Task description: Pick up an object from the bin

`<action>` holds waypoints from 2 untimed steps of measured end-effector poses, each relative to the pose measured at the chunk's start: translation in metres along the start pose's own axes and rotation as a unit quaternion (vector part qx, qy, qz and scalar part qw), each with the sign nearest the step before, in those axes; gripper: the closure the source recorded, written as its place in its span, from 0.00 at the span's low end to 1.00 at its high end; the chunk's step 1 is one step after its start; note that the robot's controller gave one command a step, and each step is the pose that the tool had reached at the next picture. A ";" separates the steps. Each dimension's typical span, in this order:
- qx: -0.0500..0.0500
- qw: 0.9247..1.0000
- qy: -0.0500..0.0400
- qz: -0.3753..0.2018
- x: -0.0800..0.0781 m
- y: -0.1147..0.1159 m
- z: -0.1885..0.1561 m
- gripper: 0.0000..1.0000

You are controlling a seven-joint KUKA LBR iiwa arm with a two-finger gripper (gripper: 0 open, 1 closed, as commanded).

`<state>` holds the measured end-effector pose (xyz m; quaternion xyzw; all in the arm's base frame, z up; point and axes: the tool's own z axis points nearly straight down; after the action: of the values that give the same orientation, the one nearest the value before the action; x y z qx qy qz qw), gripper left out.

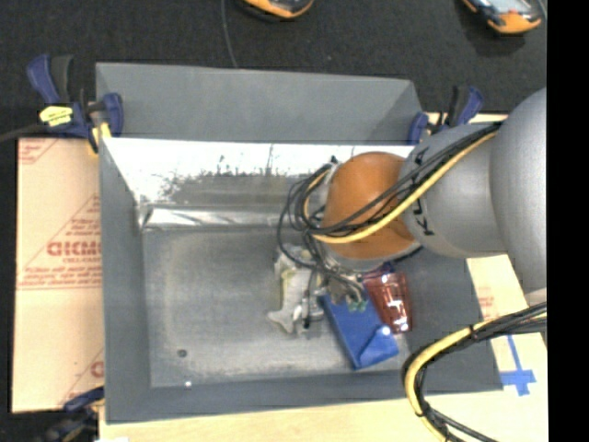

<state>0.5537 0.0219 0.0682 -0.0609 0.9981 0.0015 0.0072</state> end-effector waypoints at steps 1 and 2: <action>0.000 0.989 0.001 -0.149 -0.028 -0.004 -0.002 0.00; -0.001 0.982 0.002 -0.190 -0.038 -0.042 -0.002 0.00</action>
Offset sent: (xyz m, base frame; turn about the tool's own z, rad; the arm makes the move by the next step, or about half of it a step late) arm 0.0412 -0.0355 0.0018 -0.3887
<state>0.5963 -0.0154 0.0704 -0.2494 0.9684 0.0005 0.0053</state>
